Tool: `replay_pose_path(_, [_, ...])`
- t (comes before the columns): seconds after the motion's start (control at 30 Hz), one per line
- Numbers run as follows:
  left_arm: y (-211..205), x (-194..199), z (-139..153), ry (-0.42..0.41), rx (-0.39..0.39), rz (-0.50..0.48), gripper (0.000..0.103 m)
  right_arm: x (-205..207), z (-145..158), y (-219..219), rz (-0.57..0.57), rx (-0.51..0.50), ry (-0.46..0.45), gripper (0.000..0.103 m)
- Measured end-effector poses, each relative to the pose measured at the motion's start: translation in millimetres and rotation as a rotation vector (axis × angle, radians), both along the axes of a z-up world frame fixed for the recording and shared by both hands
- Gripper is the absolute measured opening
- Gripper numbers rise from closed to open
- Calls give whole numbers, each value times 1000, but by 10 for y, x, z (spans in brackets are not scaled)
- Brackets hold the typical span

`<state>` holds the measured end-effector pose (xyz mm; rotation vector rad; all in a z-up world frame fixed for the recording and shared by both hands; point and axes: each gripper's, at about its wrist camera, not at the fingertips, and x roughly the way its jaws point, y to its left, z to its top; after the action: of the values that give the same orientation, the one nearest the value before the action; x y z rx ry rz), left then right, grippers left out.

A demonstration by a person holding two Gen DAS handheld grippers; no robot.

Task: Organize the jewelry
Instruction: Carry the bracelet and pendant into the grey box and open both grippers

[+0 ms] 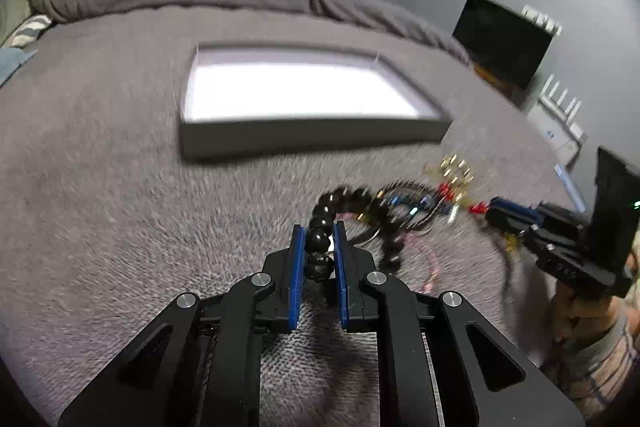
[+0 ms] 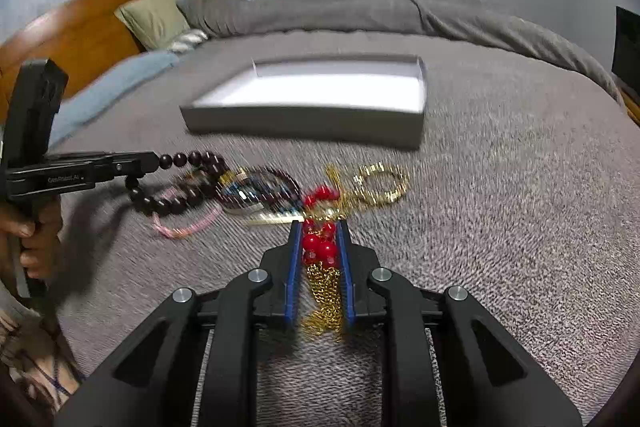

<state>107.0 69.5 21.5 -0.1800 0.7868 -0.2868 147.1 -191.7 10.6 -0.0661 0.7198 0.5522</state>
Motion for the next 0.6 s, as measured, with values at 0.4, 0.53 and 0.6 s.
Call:
replay_pose_path(0.4, [-80, -63, 603, -141, -13, -35, 15, 98, 683, -86, 36, 170, -79, 17])
replay_pose_path(0.53, [-74, 36, 837, -198, -4, -20, 15, 267, 889, -82, 31, 182, -111, 17])
replay_pose_path(0.6, [-40, 116, 921, -213, -3, -7, 15, 382, 963, -76, 27, 194, -118, 17])
